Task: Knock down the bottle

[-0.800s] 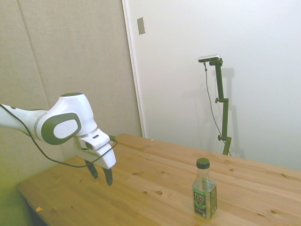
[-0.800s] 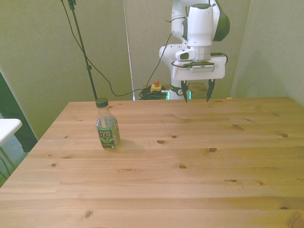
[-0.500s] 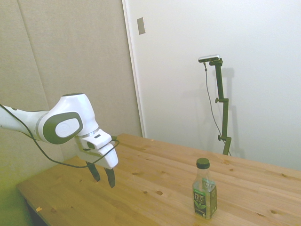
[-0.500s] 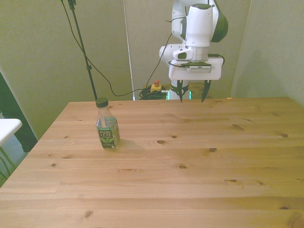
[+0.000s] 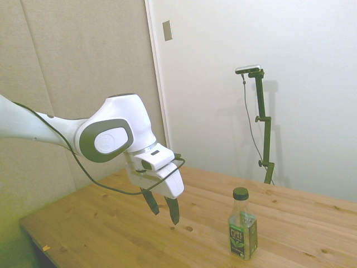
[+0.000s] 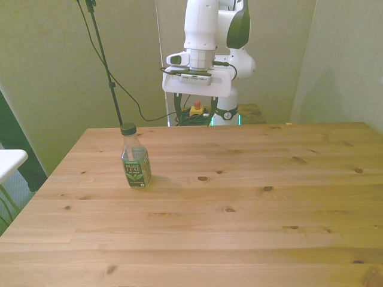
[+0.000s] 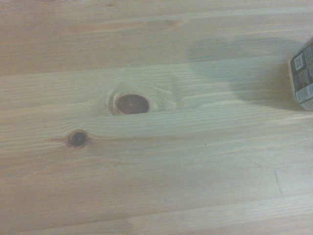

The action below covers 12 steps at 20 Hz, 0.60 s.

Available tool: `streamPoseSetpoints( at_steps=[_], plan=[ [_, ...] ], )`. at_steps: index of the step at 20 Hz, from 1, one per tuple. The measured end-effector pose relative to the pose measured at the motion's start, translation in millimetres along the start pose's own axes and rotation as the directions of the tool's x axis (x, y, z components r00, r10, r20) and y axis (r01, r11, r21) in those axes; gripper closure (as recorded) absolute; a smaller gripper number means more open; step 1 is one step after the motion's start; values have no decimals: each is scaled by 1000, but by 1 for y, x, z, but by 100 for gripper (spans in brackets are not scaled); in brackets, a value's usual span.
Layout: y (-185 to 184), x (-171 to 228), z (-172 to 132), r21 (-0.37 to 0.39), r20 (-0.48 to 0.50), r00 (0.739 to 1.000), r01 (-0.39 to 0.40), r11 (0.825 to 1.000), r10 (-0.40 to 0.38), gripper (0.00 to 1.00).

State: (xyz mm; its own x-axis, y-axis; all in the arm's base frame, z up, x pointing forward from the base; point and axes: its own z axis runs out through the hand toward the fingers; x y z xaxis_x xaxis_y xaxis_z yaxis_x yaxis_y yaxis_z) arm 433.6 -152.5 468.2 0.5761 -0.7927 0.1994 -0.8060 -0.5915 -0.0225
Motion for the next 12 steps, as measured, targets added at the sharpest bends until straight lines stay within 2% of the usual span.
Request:
streamPoseSetpoints(
  at_steps=[1,2,8,12],
  plan=[
    [-1,2,1,-9,-13,1000,5,1000,-6,0],
    [-1,6,1,-11,-33,999,3,1000,-3,100],
    [25,77,-5,-16,-86,993,-76,997,75,100],
    [31,110,-4,-23,-103,991,-82,996,79,100]
  ],
)
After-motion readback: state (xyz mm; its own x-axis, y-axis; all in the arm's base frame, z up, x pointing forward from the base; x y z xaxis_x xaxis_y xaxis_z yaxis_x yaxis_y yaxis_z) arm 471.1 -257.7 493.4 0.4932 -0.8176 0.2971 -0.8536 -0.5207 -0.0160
